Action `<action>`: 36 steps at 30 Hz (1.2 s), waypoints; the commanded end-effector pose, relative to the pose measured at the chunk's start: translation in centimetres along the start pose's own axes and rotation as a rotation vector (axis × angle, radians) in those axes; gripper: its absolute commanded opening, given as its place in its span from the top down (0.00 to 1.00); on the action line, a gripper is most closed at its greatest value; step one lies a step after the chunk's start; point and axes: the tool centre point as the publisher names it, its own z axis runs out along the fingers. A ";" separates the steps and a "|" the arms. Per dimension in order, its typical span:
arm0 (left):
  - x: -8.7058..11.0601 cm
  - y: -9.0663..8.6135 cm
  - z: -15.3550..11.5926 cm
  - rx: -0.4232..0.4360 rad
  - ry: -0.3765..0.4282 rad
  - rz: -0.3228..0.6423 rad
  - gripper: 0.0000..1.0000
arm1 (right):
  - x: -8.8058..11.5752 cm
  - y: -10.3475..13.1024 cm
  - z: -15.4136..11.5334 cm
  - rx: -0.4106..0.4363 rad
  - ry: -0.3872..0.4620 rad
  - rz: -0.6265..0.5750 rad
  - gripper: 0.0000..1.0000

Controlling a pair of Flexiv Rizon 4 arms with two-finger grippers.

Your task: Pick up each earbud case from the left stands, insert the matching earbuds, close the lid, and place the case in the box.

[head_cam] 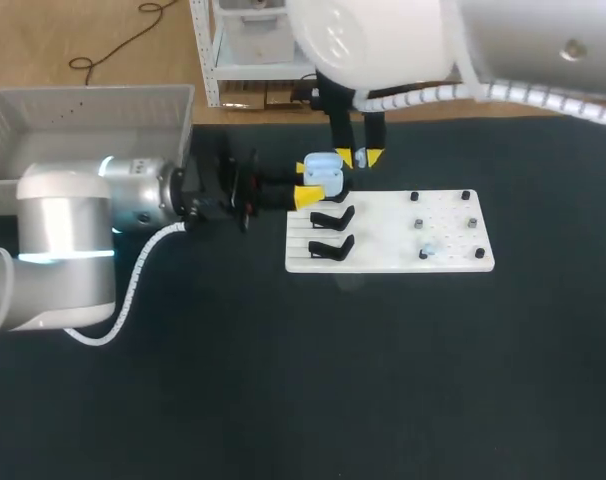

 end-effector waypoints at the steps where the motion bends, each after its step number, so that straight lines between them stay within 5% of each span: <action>1: 0.4 0.1 0.3 -0.002 -0.003 0.004 1.00 | -0.6 1.3 0.4 0.022 0.040 0.024 1.00; 23: 0.5 0.4 0.4 -0.018 0.003 0.025 1.00 | -0.1 1.7 0.6 -0.005 0.060 0.056 1.00; 36: 0.6 0.4 0.7 -0.007 0.007 0.051 1.00 | -0.3 2.8 0.6 -0.022 0.124 0.223 1.00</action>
